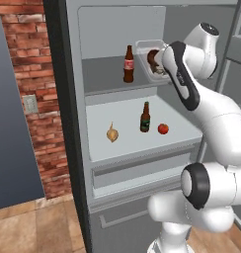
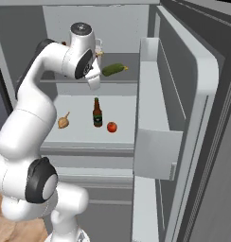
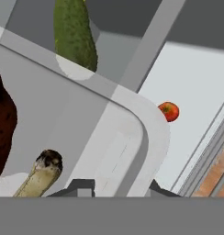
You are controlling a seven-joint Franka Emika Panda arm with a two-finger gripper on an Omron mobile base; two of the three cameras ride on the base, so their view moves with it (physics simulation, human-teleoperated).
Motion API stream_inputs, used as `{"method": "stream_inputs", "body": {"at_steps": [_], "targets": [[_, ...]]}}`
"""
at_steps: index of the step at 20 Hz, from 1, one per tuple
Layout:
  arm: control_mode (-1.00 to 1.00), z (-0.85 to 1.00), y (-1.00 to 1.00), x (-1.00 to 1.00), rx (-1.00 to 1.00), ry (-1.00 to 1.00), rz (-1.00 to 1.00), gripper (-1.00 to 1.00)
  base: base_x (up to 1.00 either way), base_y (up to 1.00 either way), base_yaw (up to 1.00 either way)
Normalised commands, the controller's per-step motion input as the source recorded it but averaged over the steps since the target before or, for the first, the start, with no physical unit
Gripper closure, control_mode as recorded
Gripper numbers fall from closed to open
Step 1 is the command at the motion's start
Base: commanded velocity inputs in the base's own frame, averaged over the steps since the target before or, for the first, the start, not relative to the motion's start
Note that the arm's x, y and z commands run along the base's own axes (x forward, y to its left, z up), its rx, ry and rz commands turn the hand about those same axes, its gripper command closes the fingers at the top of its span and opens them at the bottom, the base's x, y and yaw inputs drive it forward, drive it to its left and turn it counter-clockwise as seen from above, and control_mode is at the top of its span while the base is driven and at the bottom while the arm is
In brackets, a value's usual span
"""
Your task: Place the tupperware on the top shelf of the fridge. Make space for the tupperware among the existing items by rearranging them on the shelves if needed. Close the fridge door when finished.
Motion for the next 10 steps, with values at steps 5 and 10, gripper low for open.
{"method": "stream_inputs", "body": {"at_steps": [5, 10], "targets": [[-1.0, 0.02, 0.01, 0.43, 0.02, 0.0, 0.0, 1.0, 0.0, 0.0, 0.0], [-1.0, 0.0, 0.08, 0.45, 0.0, 0.0, 0.01, 1.0, 0.0, 0.0, 0.0]]}}
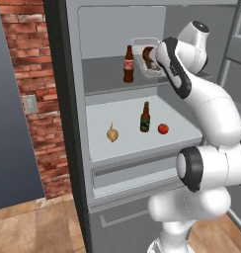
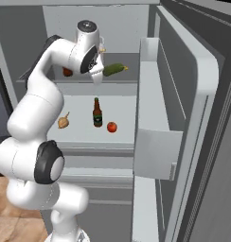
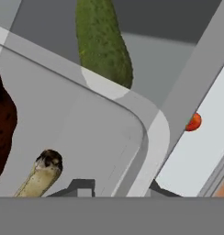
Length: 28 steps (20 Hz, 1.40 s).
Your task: Place the tupperware on the top shelf of the fridge. Make space for the tupperware among the existing items by rearranging them on the shelves if needed. Close the fridge door when finished.
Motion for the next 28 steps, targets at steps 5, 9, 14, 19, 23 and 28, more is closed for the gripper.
{"method": "stream_inputs", "body": {"at_steps": [5, 9, 14, 19, 23, 28], "targets": [[-1.0, 0.0, 0.12, 0.5, 0.01, 0.0, 0.03, 1.0, 0.0, 0.0, 0.0], [-1.0, 0.0, 0.03, 0.49, 0.03, 0.0, 0.04, 1.0, 0.0, 0.0, 0.0], [-1.0, -0.11, 0.0, 0.44, 0.07, 0.0, 0.05, 1.0, 0.0, 0.0, 0.0], [-1.0, -0.12, 0.0, 0.38, 0.01, -0.01, 0.02, 1.0, 0.0, 0.0, 0.0], [-1.0, -0.01, 0.04, 0.6, 0.0, -0.03, 0.0, -1.0, 0.0, 0.0, 0.0], [-1.0, 0.0, 0.19, 0.57, 0.0, -0.04, 0.0, -1.0, 0.0, 0.0, 0.0]]}}
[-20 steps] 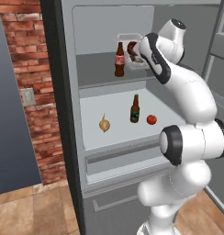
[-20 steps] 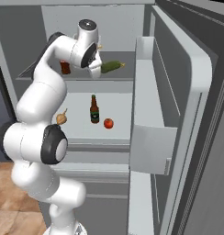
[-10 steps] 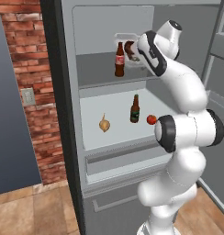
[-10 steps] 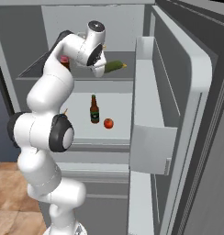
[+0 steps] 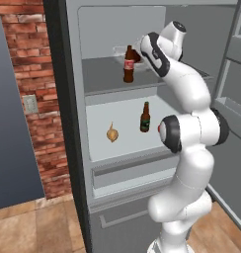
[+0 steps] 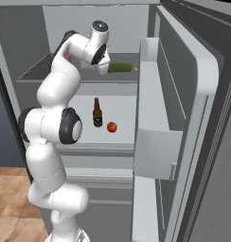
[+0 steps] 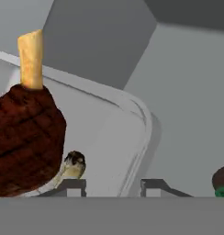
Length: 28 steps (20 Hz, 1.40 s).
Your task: Place the tupperware on the top shelf of the fridge. Make space for the tupperware among the existing items by rearranging them on the shelves if needed. Close the fridge door when finished.
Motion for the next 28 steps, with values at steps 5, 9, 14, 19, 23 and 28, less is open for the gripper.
{"method": "stream_inputs", "body": {"at_steps": [5, 9, 14, 19, 23, 28], "targets": [[-1.0, 0.0, 0.12, 0.31, 0.0, -0.05, 0.0, -1.0, 0.0, 0.0, 0.0], [-1.0, 0.0, 0.0, -0.28, 0.0, -0.12, -0.01, -1.0, 0.0, 0.0, 0.0], [-1.0, -0.07, 0.0, -0.87, -0.02, -0.17, -0.04, -1.0, 0.0, 0.0, 0.0], [-1.0, -0.08, 0.0, -1.0, -0.04, -0.18, -0.04, -1.0, 0.0, 0.0, 0.0], [-1.0, 0.0, 0.0, -1.0, -0.17, 0.0, 0.05, -1.0, 0.0, 0.0, 0.0], [-1.0, -0.01, -0.06, -1.0, -0.37, 0.0, 0.3, -1.0, 0.0, 0.0, 0.0]]}}
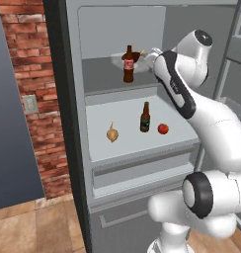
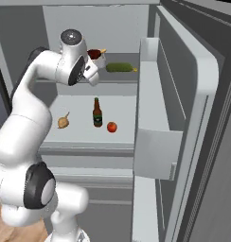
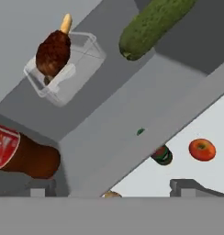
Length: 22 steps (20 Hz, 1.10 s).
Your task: Place the tupperware on the top shelf of the fridge. Make space for the tupperware among the existing items by rearranging them on the shelves if needed. Close the fridge door when finished.
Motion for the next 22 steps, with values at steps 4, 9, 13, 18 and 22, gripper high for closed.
{"method": "stream_inputs", "body": {"at_steps": [4, 9, 13, 18, 22], "targets": [[-1.0, -0.4, -0.16, -1.0, -0.41, 0.0, 0.42, -1.0, 0.0, 0.0, 0.0], [-1.0, -0.66, -0.07, -0.81, -0.36, 0.0, 0.28, -1.0, 0.0, 0.0, 0.0], [-1.0, -0.51, 0.06, -0.33, -0.3, 0.0, 0.04, -1.0, 0.0, 0.0, 0.0], [-1.0, -0.14, 0.01, -0.04, -0.09, 0.0, 0.0, -1.0, 0.0, 0.0, 0.0], [1.0, 0.0, 0.0, 0.0, 0.0, 0.0, 0.0, -1.0, 0.0, 0.0, 0.0]]}}
